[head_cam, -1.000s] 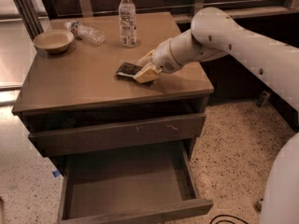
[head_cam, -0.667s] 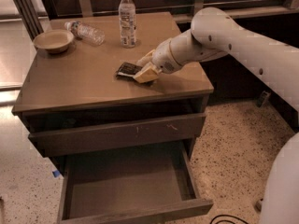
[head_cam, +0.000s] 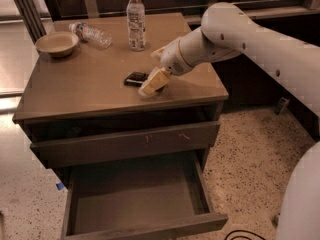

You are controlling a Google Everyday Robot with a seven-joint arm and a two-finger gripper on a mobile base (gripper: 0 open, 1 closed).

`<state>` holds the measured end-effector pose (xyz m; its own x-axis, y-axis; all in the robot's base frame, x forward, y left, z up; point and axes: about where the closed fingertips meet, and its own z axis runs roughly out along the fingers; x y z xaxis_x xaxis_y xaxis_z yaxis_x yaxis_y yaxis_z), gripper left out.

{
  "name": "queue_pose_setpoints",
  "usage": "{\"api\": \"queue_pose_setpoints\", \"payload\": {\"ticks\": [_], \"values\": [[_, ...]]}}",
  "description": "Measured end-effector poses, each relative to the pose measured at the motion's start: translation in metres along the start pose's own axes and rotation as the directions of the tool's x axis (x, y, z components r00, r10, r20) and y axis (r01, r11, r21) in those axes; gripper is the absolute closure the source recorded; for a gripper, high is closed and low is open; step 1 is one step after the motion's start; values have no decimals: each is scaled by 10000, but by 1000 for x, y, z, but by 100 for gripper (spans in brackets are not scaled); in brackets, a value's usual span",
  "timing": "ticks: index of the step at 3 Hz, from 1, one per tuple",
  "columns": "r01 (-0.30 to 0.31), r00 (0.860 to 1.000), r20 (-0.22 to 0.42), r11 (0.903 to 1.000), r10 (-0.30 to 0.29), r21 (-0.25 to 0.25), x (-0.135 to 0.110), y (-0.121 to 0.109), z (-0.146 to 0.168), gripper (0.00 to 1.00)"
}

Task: Pick rxbar chocolate from middle drawer and place on counter

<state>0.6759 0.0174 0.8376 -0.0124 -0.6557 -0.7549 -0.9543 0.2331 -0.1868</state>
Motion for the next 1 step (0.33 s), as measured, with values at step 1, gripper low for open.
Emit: {"api": "queue_pose_setpoints", "payload": {"ticks": [1], "values": [[-4, 10000, -1, 10000, 4, 1, 0, 0, 0, 0]]}}
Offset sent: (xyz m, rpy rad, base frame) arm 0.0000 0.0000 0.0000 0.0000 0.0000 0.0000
